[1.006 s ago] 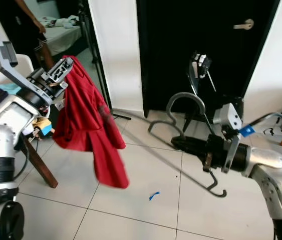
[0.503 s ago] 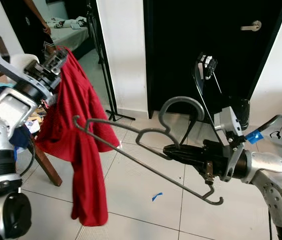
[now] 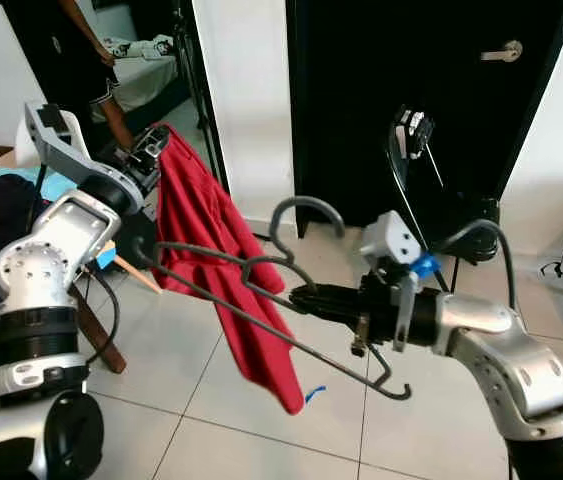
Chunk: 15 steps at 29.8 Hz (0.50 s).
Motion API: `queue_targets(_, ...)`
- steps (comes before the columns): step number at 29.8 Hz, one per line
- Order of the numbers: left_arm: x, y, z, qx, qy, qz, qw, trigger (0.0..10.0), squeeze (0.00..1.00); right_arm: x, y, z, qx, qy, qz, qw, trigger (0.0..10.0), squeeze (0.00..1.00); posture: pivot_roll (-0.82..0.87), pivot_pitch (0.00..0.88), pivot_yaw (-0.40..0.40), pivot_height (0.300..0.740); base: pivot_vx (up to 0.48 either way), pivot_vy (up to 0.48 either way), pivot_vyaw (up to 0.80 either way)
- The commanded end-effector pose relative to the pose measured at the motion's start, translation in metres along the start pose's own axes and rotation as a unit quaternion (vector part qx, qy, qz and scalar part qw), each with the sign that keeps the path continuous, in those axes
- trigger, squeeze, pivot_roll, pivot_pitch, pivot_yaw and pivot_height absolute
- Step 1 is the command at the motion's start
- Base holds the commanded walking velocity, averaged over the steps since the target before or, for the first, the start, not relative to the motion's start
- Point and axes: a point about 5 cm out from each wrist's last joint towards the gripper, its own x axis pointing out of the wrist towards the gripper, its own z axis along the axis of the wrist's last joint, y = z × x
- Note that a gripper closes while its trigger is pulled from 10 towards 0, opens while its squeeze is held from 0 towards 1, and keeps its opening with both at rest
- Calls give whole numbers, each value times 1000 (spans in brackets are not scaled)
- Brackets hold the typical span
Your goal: Hang hanger
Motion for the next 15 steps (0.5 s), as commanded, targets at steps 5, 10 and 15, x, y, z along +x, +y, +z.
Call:
queue_targets(5, 4, -16, 2, -3, -17, -6, 1000, 10000, 0, 12, -14, -5, 6, 32, -71, 997, 10000, 0, -57, 0, 85, 740, 0, 0, 0)
queue_targets(10, 4, -19, 1, -11, -32, 12, 999, 10000, 0, 25, -25, -5, 22, 49, -138, 989, 10000, 0, -51, 0, 83, 740, 0, 0, 0)
queue_targets(15, 5, -20, 2, -3, -37, 31, 999, 10000, 0, 31, -29, -9, 36, 65, -166, 983, 10000, 0, -48, 0, 79, 740, 0, 0, 0)
